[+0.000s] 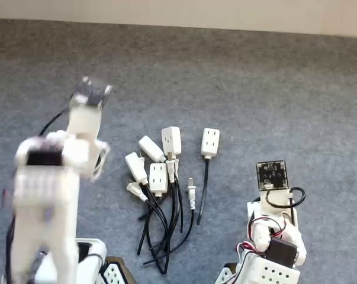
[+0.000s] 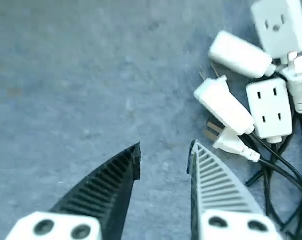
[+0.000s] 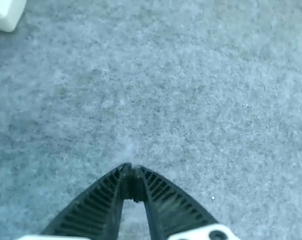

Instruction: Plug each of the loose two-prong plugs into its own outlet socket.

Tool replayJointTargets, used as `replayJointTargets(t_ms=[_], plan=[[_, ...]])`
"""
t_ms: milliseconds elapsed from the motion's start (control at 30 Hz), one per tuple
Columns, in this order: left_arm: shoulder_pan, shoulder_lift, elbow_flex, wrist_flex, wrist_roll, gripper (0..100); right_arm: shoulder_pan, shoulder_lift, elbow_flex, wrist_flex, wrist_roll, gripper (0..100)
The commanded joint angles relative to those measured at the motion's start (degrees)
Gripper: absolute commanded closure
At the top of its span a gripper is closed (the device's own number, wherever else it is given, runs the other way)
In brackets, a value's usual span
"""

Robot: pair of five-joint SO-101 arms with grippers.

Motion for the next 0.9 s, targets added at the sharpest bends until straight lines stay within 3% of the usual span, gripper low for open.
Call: replayJointTargets(t_ms=[0, 200, 500, 667, 867], plan=[[5.3, 15.3, -6.5, -0.7, 6.8, 82, 0.6, -0.6, 8.5, 0.2, 1.9, 99.2], [13.2, 23.8, -9.0, -0.7, 10.6, 82, 0.6, -0.6, 8.5, 0.2, 1.9, 99.2], [20.1, 34.2, -7.0, -9.5, 10.4, 82, 0.6, -0.5, 8.5, 0.2, 1.9, 99.2], [15.4, 39.0, -3.4, -10.2, 9.9, 83, 0.6, -0.5, 8.5, 0.2, 1.9, 99.2], [3.6, 39.0, -5.1, -10.3, 0.9, 83, 0.5, -0.5, 8.5, 0.2, 1.9, 99.2]])
